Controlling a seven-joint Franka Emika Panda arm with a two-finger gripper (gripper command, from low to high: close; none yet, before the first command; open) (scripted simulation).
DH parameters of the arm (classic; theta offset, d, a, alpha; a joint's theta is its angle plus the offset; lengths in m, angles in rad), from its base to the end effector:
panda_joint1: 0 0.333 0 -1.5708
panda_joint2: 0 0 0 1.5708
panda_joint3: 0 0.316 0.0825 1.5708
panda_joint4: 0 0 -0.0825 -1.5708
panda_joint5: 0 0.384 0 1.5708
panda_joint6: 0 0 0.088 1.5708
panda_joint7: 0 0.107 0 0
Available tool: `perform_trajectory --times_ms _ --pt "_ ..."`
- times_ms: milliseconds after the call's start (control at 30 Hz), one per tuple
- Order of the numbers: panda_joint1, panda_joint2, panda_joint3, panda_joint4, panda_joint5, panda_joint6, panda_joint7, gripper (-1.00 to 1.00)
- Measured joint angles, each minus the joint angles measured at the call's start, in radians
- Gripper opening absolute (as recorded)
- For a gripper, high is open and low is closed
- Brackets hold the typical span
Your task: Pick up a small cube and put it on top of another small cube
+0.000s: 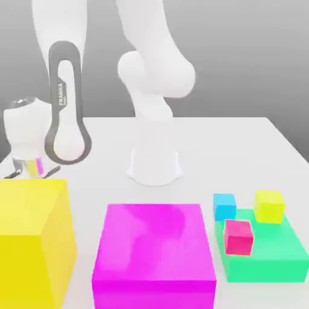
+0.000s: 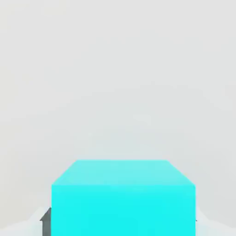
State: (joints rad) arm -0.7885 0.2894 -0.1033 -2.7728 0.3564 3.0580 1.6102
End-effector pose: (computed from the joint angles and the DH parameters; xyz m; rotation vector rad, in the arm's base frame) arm 0.2044 -0.3041 0.1297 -0.4517 3.1079 -0.0036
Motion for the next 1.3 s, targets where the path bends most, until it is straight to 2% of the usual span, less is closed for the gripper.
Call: perform_trajectory --times_ms 167,300,467,733,800,1000,1300 --pt "0.058 -0.081 -0.072 -0.013 -0.067 -0.062 0.057 -1.00" --pt "0.101 -0.167 -0.143 -0.032 -0.180 -0.126 0.142 -1.00" --pt "0.079 -0.262 -0.179 -0.056 -0.330 -0.205 0.229 -1.00" --pt "-0.100 -0.313 -0.272 -0.056 -0.454 -0.344 -0.009 -1.00" --pt "-0.062 -0.347 -0.248 -0.055 -0.479 -0.387 -0.054 -1.00" --pt "0.053 -0.468 -0.163 -0.055 -0.494 -0.518 -0.203 -1.00" --pt "0.303 -0.643 -0.048 -0.064 -0.398 -0.683 -0.493 -1.00"
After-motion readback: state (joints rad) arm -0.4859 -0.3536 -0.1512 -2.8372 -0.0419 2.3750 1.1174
